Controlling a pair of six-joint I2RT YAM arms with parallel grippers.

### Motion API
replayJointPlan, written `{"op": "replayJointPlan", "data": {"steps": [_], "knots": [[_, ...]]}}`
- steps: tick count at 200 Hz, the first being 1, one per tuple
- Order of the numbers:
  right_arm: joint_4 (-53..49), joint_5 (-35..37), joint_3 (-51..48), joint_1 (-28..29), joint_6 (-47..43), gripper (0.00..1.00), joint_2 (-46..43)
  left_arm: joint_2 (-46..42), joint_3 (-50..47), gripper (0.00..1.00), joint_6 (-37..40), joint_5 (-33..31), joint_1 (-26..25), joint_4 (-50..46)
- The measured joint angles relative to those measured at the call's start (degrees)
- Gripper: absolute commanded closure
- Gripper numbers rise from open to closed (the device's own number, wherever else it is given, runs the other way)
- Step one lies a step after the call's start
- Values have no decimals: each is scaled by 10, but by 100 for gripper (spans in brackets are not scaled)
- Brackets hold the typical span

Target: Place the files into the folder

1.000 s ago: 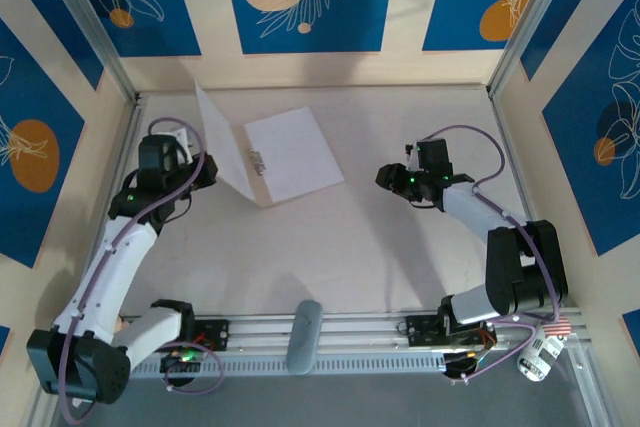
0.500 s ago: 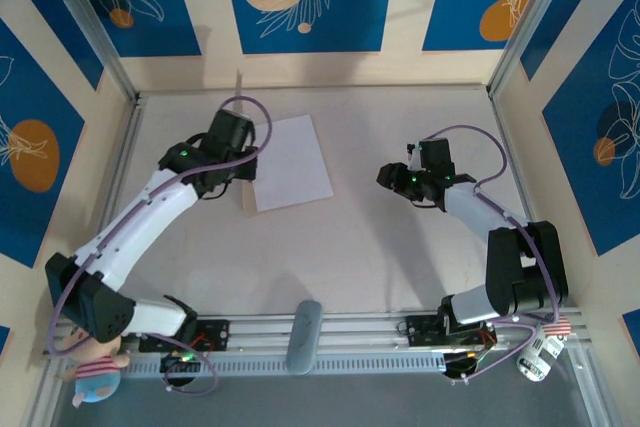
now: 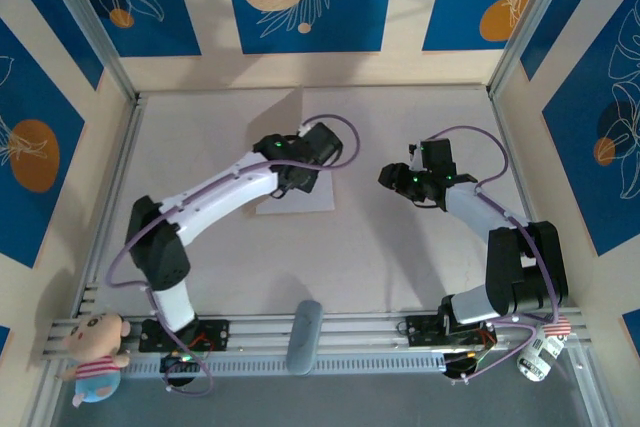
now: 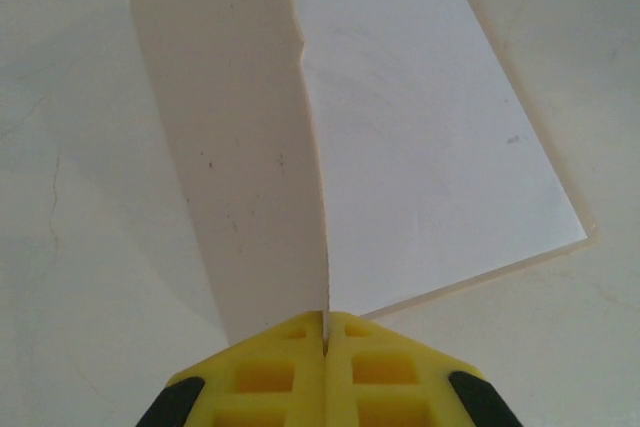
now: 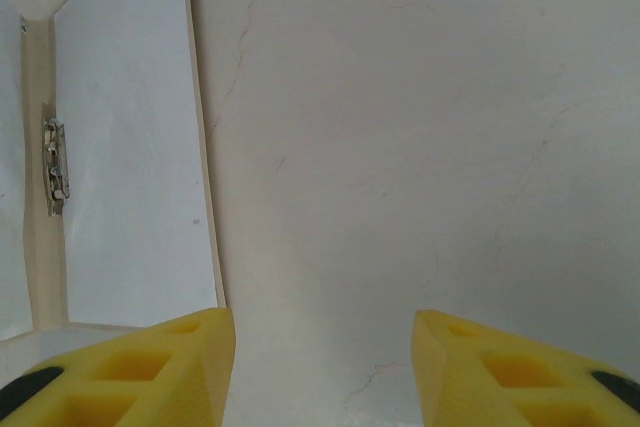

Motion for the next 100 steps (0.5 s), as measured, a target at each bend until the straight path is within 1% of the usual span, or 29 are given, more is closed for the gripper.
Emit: {"op": "replayJointPlan", "data": {"steps": [27, 48, 100], "knots": [[0, 0, 0, -5, 2, 49, 0, 71, 68, 100, -1, -14, -25, -35], [0, 0, 0, -7, 4, 49, 0, 116, 104, 100, -1, -13, -37, -50], [0, 0, 0, -5, 6, 49, 0, 160, 119, 100, 1, 9, -45, -43]]}}
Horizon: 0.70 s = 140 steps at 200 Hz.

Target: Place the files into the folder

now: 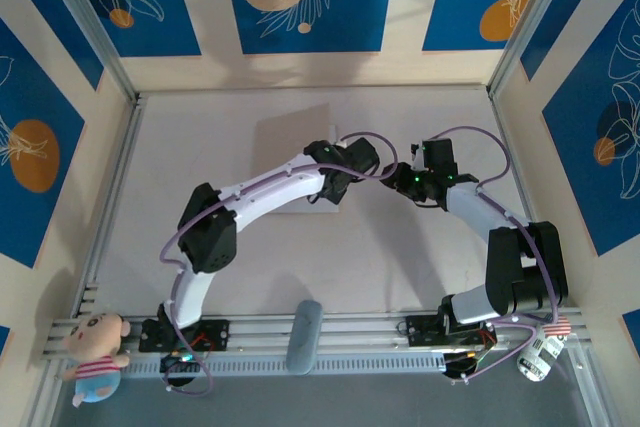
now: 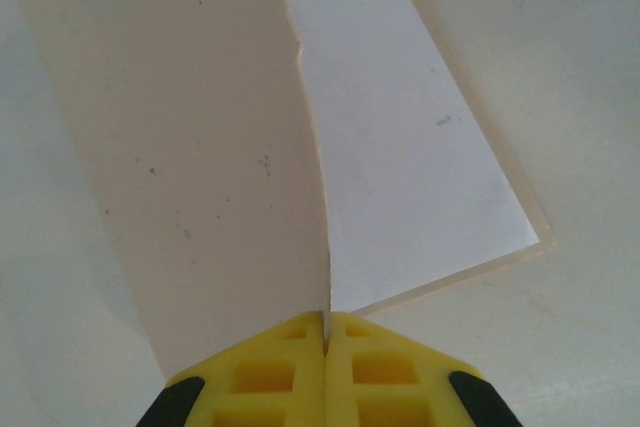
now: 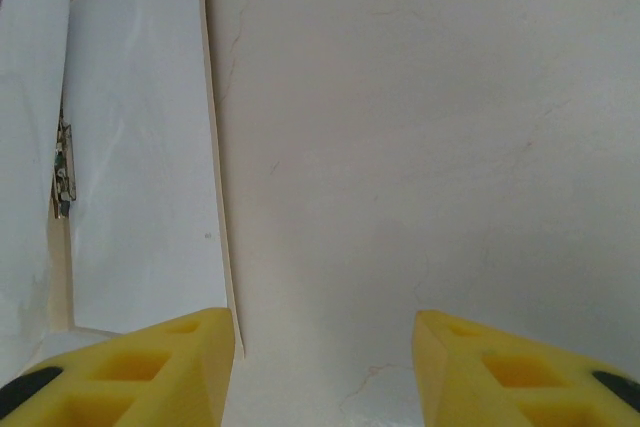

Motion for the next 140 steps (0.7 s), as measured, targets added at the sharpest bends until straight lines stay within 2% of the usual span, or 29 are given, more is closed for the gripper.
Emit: {"op": "replayJointPlan", "data": {"steps": [27, 69, 83, 106, 140], "knots": [[0, 0, 0, 0, 0, 49, 0, 8, 2, 99, 0, 11, -3, 10], [1, 6, -4, 0, 0, 49, 0, 35, 9, 91, 0, 29, -14, 28], [0, 7, -7, 0, 0, 49, 0, 42, 9, 85, -1, 38, -17, 37], [0, 7, -7, 0, 0, 48, 0, 50, 17, 64, 3, 52, -21, 45], [0, 9, -7, 0, 0, 49, 0, 52, 33, 52, 1, 69, -27, 60]]}}
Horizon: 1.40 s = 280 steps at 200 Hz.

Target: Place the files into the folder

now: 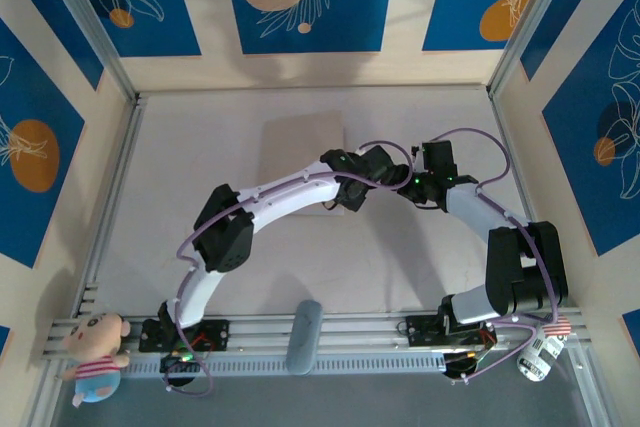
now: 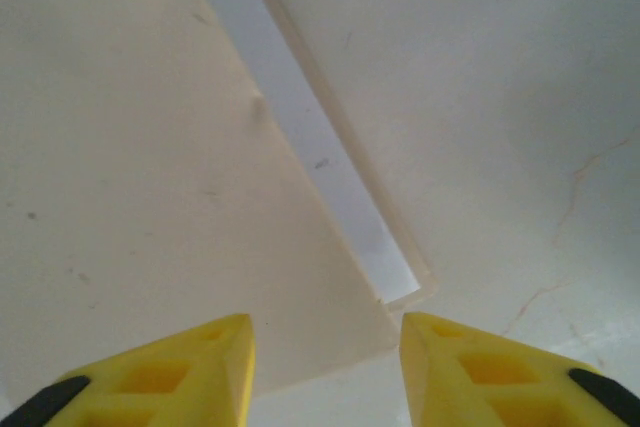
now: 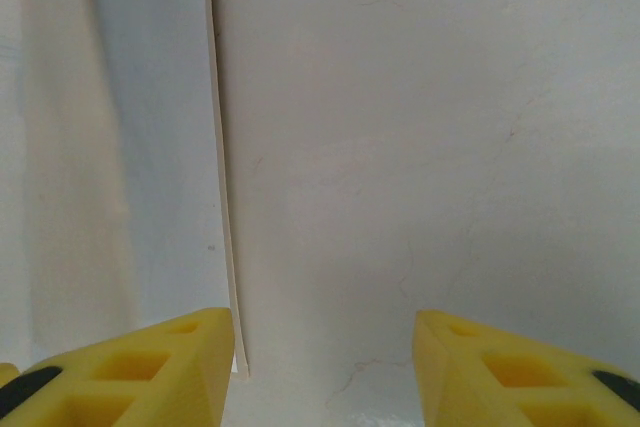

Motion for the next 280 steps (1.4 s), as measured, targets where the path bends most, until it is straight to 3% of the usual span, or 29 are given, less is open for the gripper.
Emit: {"op": "replayJointPlan", "data": {"steps": [26, 65, 99, 126, 143, 172, 196, 208, 251, 280], "knots": [[0, 0, 0, 0, 0, 49, 0, 0, 4, 43, -2, 16, -4, 12], [4, 0, 0, 0, 0, 48, 0, -5, 5, 39, -6, 35, -6, 36], [14, 0, -4, 0, -1, 44, 0, -59, -8, 27, -14, 35, -6, 82], [17, 11, -19, 1, -1, 39, -21, -125, -34, 15, -10, 3, -4, 135], [24, 24, -33, 3, -1, 33, -46, -172, -75, 0, 8, -35, 1, 182], [36, 58, -61, 4, -3, 28, -94, -252, -192, 0, 47, -107, 17, 278], [43, 96, -76, 4, -7, 22, -128, -324, -322, 0, 85, -154, 60, 361], [46, 118, -82, 4, -7, 0, -140, -360, -382, 0, 96, -170, 92, 392], [41, 218, -90, -3, -16, 1, -172, -500, -573, 0, 120, -184, 230, 490], [56, 249, -111, -22, -34, 1, -199, -568, -681, 0, 130, -188, 316, 564]]}}
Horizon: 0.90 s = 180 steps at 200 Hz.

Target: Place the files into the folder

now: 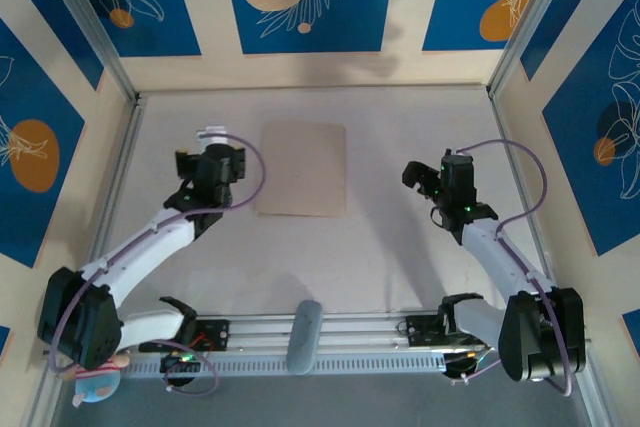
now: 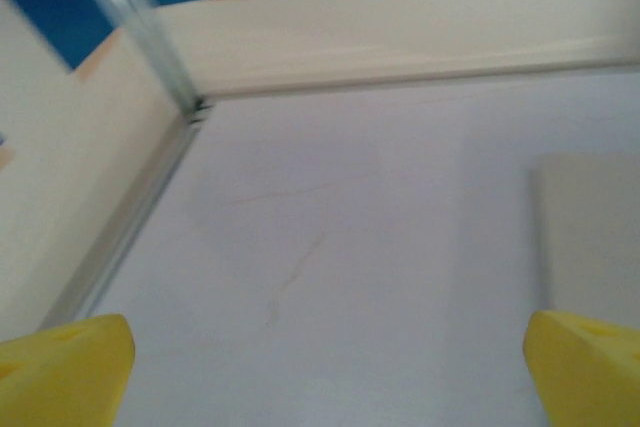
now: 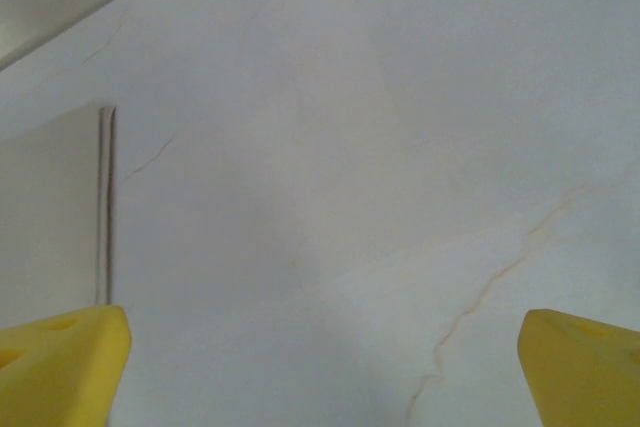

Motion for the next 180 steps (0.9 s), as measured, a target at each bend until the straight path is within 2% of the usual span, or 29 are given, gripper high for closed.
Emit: {"op": "replayJointPlan", "data": {"steps": [27, 60, 82, 131, 180], "knots": [[49, 5, -27, -5, -56, 1, -4, -22, -80, 0, 0, -1, 64, 52], [134, -4, -66, -13, -126, 1, 5, -23, -150, 0, 4, -2, 103, 114], [181, -13, -68, -35, -150, 1, 47, -15, -179, 0, 5, 15, 131, 147], [318, -19, -103, -71, -175, 1, 127, 45, -226, 0, 9, 108, 189, 251], [447, -64, -144, -73, -188, 1, 180, 92, -227, 0, 21, 191, 210, 333]]}}
